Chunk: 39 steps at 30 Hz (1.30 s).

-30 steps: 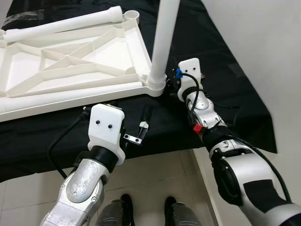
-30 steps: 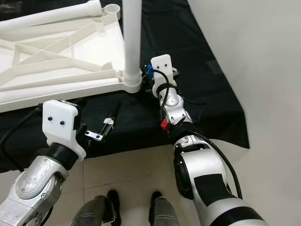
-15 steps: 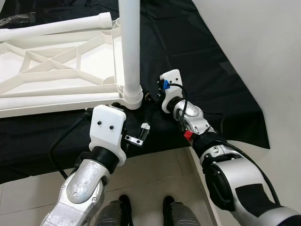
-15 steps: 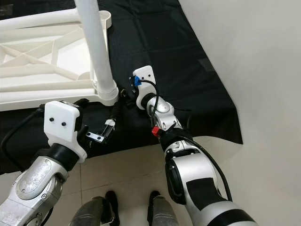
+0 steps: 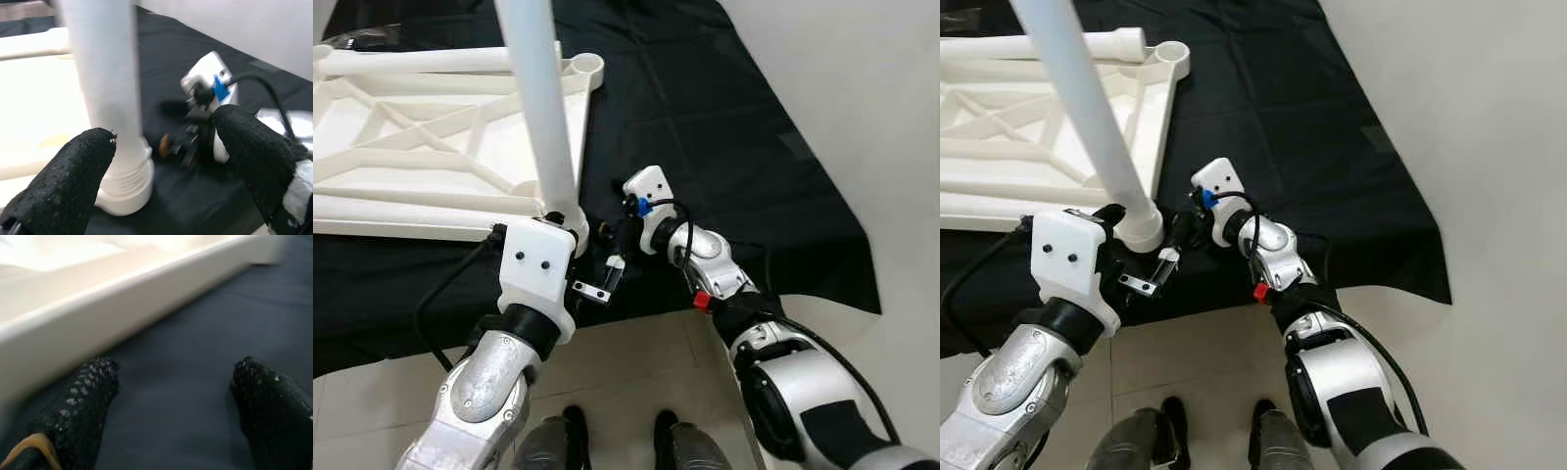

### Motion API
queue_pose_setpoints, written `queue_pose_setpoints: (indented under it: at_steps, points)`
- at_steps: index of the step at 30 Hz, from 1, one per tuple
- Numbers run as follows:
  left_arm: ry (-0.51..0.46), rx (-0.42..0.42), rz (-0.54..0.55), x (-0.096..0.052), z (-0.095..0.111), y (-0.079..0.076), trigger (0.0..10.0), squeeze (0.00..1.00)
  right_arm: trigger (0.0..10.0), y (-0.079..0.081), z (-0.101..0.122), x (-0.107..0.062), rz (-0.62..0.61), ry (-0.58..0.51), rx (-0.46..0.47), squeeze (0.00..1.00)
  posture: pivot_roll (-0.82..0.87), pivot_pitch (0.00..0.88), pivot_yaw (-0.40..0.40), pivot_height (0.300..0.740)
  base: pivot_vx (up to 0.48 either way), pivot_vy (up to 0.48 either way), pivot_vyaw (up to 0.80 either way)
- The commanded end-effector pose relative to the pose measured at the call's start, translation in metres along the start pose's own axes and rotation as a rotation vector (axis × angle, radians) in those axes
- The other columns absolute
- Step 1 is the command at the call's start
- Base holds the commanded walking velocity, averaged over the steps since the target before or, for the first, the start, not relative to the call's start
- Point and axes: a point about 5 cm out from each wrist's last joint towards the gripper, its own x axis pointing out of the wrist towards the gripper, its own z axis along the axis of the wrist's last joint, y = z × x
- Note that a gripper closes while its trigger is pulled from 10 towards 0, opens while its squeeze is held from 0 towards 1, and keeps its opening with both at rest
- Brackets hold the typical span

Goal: Building children table

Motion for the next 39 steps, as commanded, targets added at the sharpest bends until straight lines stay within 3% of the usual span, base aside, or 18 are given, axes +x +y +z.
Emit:
queue_pose_setpoints:
  at_steps: [1, 2, 4, 7, 9, 11, 12, 14, 17, 18, 19, 23, 25, 27, 28, 32, 34, 39]
  points:
    - [0.006, 0.005, 0.008, 0.001, -0.003, 0.001, 10.0, 0.0, 10.0, -0.016, -0.025, -0.011, -0.157, 0.126, 0.012, 0.0, 0.18, 0.296, -0.03, 0.74, 0.0, 0.0, 0.0]
    - [0.004, 0.006, 0.006, 0.001, -0.003, 0.001, 10.0, 0.0, 10.0, -0.03, -0.027, -0.016, -0.244, 0.138, 0.03, 0.0, 0.18, 0.291, -0.032, 0.74, 0.0, 0.0, 0.0]
    - [0.004, 0.006, 0.006, 0.001, -0.003, 0.001, 10.0, 0.0, 10.0, -0.03, -0.027, -0.016, -0.244, 0.138, 0.03, 0.0, 0.18, 0.291, -0.032, 0.74, 0.0, 0.0, 0.0]
    - [0.001, 0.025, -0.005, 0.002, -0.005, 0.0, 10.0, 0.0, 10.0, -0.064, -0.033, -0.036, -0.38, 0.117, 0.101, 0.0, 0.17, 0.275, -0.034, 0.74, 0.0, 0.0, 0.0]
    - [0.002, 0.031, -0.008, 0.002, -0.006, 0.0, 10.0, 0.0, 10.0, -0.071, -0.035, -0.041, -0.396, 0.106, 0.12, 0.0, 0.17, 0.271, -0.034, 0.74, 0.0, 0.0, 0.0]
    - [0.005, 0.026, -0.006, 0.004, -0.008, 0.0, 10.0, 0.0, 10.0, -0.086, -0.042, -0.057, -0.368, 0.067, 0.243, 0.0, 0.16, 0.248, -0.038, 0.74, 0.0, 0.0, 0.0]
    - [0.005, 0.026, -0.006, 0.004, -0.008, 0.0, 10.0, 0.0, 10.0, -0.086, -0.042, -0.057, -0.368, 0.067, 0.243, 0.0, 0.16, 0.248, -0.038, 0.74, 0.0, 0.0, 0.0]
    - [0.022, 0.03, -0.009, 0.003, -0.015, 0.001, 10.0, 0.0, 10.0, -0.097, -0.047, -0.075, -0.19, -0.021, 0.457, 0.0, 0.15, 0.223, -0.033, 0.74, 0.0, 0.0, 0.0]
    - [0.034, 0.034, -0.014, 0.002, -0.02, 0.001, 10.0, 0.0, 10.0, -0.099, -0.044, -0.083, -0.065, -0.076, 0.528, 0.0, 0.15, 0.217, -0.031, 0.74, 0.0, 0.0, 0.0]
    - [0.051, 0.042, -0.026, -0.001, -0.025, 0.001, 10.0, 0.0, 10.0, -0.1, -0.039, -0.093, 0.068, -0.13, 0.581, 0.0, 0.14, 0.203, -0.028, 0.74, 0.0, 0.0, 0.0]
    - [0.051, 0.042, -0.026, -0.001, -0.025, 0.001, 10.0, 0.0, 10.0, -0.1, -0.039, -0.093, 0.068, -0.13, 0.581, 0.0, 0.14, 0.203, -0.028, 0.74, 0.0, 0.0, 0.0]
    - [0.105, 0.072, -0.12, -0.016, -0.04, -0.008, 10.0, 0.0, 10.0, -0.091, -0.024, -0.115, 0.401, -0.207, 0.571, 0.0, 0.14, 0.172, -0.03, 0.74, 0.0, 0.0, 0.0]
    - [0.119, 0.073, -0.143, -0.021, -0.043, -0.011, 10.0, 0.0, 10.0, -0.086, -0.021, -0.116, 0.47, -0.207, 0.556, 0.0, 0.15, 0.167, -0.031, 0.74, 0.0, 0.0, 0.0]
    - [0.119, 0.073, -0.143, -0.021, -0.043, -0.011, 10.0, 0.0, 10.0, -0.086, -0.021, -0.116, 0.47, -0.207, 0.556, 0.0, 0.15, 0.167, -0.031, 0.74, 0.0, 0.0, 0.0]
    - [0.149, 0.081, -0.175, -0.032, -0.049, -0.017, 10.0, 0.0, 10.0, -0.076, -0.012, -0.11, 0.579, -0.212, 0.511, 0.0, 0.16, 0.149, -0.035, 0.74, 0.0, 0.0, 0.0]
    - [0.157, 0.081, -0.179, -0.035, -0.051, -0.018, 10.0, 0.0, 10.0, -0.073, -0.007, -0.108, 0.608, -0.224, 0.497, 0.0, 0.16, 0.149, -0.035, 0.74, 0.0, 0.0, 0.0]
    - [0.188, 0.077, -0.168, -0.043, -0.061, -0.018, 10.0, 0.0, 10.0, -0.065, 0.012, -0.096, 0.694, -0.265, 0.471, 0.0, 0.16, 0.119, -0.044, 0.74, 0.0, 0.0, 0.0]
    - [0.222, 0.073, -0.149, -0.049, -0.074, -0.017, 10.0, 0.0, 10.0, -0.053, 0.032, -0.084, 0.765, -0.288, 0.422, 0.0, 0.16, 0.1, -0.048, 0.74, 0.0, 0.0, 0.0]
